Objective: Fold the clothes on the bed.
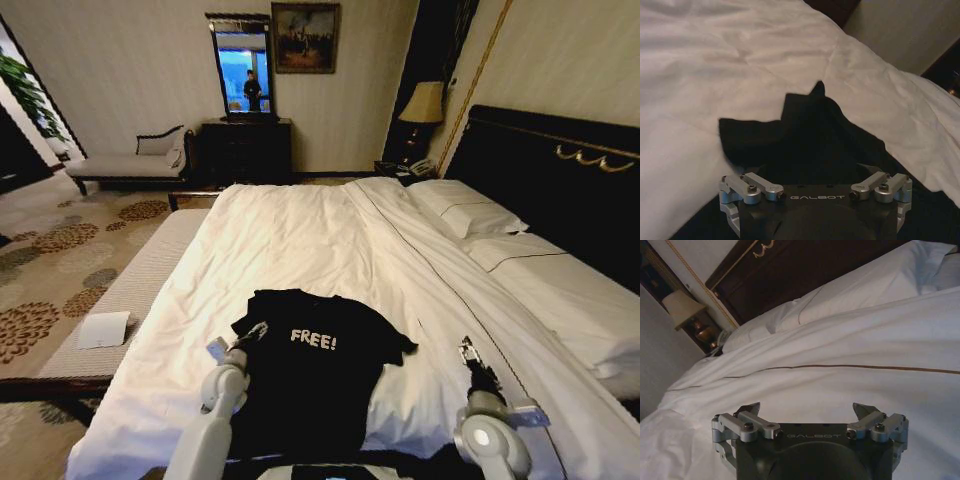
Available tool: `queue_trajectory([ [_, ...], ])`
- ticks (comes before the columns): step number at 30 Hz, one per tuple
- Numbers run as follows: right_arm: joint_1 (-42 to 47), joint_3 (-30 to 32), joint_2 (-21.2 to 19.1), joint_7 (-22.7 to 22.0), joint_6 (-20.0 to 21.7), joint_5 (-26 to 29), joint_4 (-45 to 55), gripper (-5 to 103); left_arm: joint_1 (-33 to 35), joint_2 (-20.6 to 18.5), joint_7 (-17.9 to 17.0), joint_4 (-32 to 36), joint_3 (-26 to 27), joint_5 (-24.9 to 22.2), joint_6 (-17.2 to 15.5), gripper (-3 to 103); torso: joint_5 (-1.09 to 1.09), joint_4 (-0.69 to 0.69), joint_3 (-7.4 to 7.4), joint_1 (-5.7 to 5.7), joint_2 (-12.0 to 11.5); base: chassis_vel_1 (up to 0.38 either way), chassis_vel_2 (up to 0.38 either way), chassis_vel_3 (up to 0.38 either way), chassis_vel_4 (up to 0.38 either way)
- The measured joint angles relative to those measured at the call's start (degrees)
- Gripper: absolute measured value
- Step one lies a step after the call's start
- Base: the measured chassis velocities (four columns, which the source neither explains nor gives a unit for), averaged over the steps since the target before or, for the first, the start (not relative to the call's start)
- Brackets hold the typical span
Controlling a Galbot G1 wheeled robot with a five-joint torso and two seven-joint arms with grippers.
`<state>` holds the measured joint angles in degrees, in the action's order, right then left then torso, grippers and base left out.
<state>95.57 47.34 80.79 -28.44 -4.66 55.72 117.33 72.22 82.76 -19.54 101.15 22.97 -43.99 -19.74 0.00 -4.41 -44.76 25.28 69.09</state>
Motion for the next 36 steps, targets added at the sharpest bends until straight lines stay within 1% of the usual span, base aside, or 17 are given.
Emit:
queue_trajectory([
  [3,0.3,0.0,0.42,-0.02,-0.01,-0.4,0.0,100,-0.92,-0.09,-0.05,-1.06,-0.29,-1.06,0.01,100,0.0,0.0,0.0,0.0,0.0,0.0,0.0,0.0,0.0],
  [6,0.52,-0.47,1.16,-0.02,-0.01,-1.29,-0.09,100,-3.74,-0.04,-0.48,-3.95,-0.11,-4.6,-0.16,100,0.0,0.0,0.0,0.0,0.0,0.0,0.0,0.0,0.0],
  [7,0.52,-0.47,1.16,-0.02,-0.01,-1.29,-0.09,100,-3.74,-0.04,-0.48,-3.95,-0.11,-4.6,-0.16,100,0.0,0.0,0.0,0.0,0.0,0.0,0.0,0.0,0.0],
  [9,0.44,-0.85,1.47,-0.02,-0.01,-1.76,-0.22,100,-5.03,0.17,-0.59,-5.31,0.19,-6.3,-0.42,100,0.0,0.0,0.0,0.0,0.0,0.0,0.0,0.0,0.0],
  [11,0.43,-0.93,1.54,-0.02,-0.01,-1.85,-0.21,100,-5.27,0.19,-0.61,-5.62,0.24,-6.64,-0.45,100,0.0,0.0,0.0,0.0,0.0,0.0,0.0,0.0,0.0],
  [12,0.36,-1.09,1.8,-0.01,0.03,-2.09,-0.2,100,-6.44,0.04,-0.86,-6.95,0.39,-9.11,-0.76,100,0.0,0.0,0.0,0.0,0.0,0.0,0.0,0.0,0.0],
  [13,0.36,-1.11,1.86,-0.02,0.07,-2.14,-0.15,100,-6.94,-0.17,-1.0,-7.47,0.47,-10.34,-0.89,100,0.0,0.0,0.0,0.0,0.0,0.0,0.0,0.0,0.0],
  [14,0.36,-1.09,1.9,-0.01,0.13,-2.18,-0.09,100,-7.66,-0.52,-1.11,-8.21,0.72,-11.95,-0.98,100,-0.01,0.0,0.0,0.0,0.0,0.0,0.0,0.0,0.0],
  [16,0.39,-0.94,1.91,-0.01,0.17,-2.24,-0.02,100,-8.57,-0.98,-1.12,-9.11,1.21,-13.37,-0.99,100,-0.01,0.0,0.0,0.0,0.0,0.0,0.0,0.0,0.0],
  [17,0.39,-0.94,1.91,-0.01,0.17,-2.24,-0.02,100,-8.57,-0.98,-1.12,-9.11,1.21,-13.37,-0.99,100,-0.01,0.0,0.0,0.0,0.0,0.0,0.0,0.0,0.0],
  [19,0.79,-0.66,1.92,-0.02,0.19,-2.4,0.22,100,-9.74,-1.64,-0.95,-9.99,2.51,-14.95,-0.77,100,-0.01,0.0,0.0,0.0,0.0,0.0,0.0,0.0,0.0],
  [21,0.87,-0.65,1.93,-0.02,0.19,-2.44,0.25,100,-9.88,-1.71,-0.92,-10.01,2.76,-15.23,-0.73,100,-0.02,0.0,0.0,0.0,0.0,0.0,0.0,0.0,0.0],
  [22,1.18,-0.54,1.97,-0.03,0.2,-2.64,0.37,100,-10.42,-2.04,-0.81,-9.99,3.84,-16.3,-0.53,100,-0.01,-0.01,0.0,0.0,0.0,0.0,0.0,0.0,0.0],
  [26,1.47,-0.45,2.13,-0.13,0.22,-2.94,0.56,100,-10.0,-3.13,-0.18,-8.07,4.89,-16.68,0.04,100,0.0,0.0,0.0,0.0,0.0,0.0,0.0,0.0,0.0],
  [30,1.52,-0.25,2.32,-0.38,0.25,-3.24,0.65,100,-6.38,-4.24,1.19,-3.56,5.27,-14.81,0.43,100,0.0,0.0,0.0,0.0,0.0,0.0,0.0,0.0,0.0],
  [33,1.68,-0.12,2.4,-0.51,0.25,-3.35,0.65,100,-4.39,-4.6,1.56,-2.09,5.82,-14.4,0.81,100,0.0,0.01,0.0,0.0,0.0,0.0,0.0,0.0,0.0],
  [36,2.03,0.02,2.43,-0.59,0.26,-3.42,0.73,100,-3.47,-4.8,1.3,-2.24,6.72,-14.35,1.25,100,0.0,0.0,0.01,0.0,0.01,0.0,0.0,0.0,0.0],
])
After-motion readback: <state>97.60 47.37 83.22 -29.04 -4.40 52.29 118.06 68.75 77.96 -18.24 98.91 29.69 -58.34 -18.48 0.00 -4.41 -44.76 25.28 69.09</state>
